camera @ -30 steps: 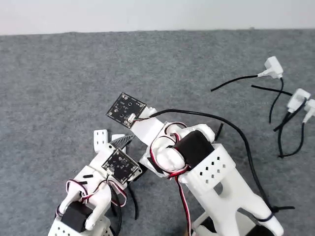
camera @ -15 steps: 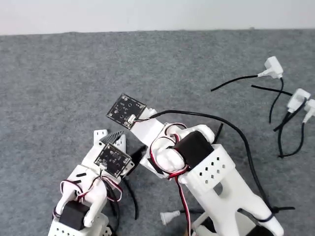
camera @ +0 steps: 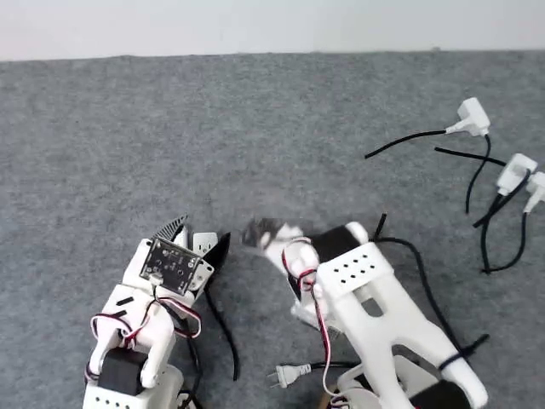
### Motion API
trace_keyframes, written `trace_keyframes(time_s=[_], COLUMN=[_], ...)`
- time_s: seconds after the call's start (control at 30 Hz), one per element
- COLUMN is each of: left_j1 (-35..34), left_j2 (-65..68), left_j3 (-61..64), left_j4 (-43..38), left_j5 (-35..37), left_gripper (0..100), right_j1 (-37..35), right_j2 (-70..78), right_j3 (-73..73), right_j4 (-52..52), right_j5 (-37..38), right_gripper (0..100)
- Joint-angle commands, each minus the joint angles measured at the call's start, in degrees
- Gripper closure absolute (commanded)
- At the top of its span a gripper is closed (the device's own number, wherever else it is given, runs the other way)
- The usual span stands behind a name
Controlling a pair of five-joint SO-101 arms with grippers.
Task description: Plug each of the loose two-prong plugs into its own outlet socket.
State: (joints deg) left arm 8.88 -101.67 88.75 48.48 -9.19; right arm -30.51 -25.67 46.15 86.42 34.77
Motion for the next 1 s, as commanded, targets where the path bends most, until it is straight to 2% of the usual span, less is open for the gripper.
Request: trace_keyframes(time_s=[0.0, 0.2, 0.5, 0.6, 0.7, 0.87, 0.97], left_j1=[-0.4, -0.4, -0.1, 0.0, 0.0, 0.0, 0.0], left_j2=[0.1, 0.1, 0.1, 0.1, 0.1, 0.1, 0.1], left_j3=[0.5, 0.7, 0.7, 0.7, 0.7, 0.7, 0.7], left_j4=[-3.2, -3.3, -3.2, -3.2, -3.1, -3.1, -3.1], left_j5=[0.7, 0.6, 0.6, 0.6, 0.6, 0.6, 0.6], left_gripper=[76, 76, 76, 76, 76, 76, 76], right_j1=[-0.7, -0.7, -0.7, -0.1, 2.7, 11.0, 14.8], right_j2=[0.5, 0.7, 1.3, 1.3, 1.2, 1.2, 1.3], right_j3=[1.8, 1.8, 3.3, 5.9, 7.7, 7.8, 8.3], right_j4=[1.6, -1.2, -7.0, -10.2, -14.3, -15.2, -15.1], right_j5=[9.2, -0.3, -21.0, -23.8, -24.4, -37.3, -39.8], right_gripper=[85.1, 84.9, 85.1, 85.1, 85.1, 85.1, 85.1])
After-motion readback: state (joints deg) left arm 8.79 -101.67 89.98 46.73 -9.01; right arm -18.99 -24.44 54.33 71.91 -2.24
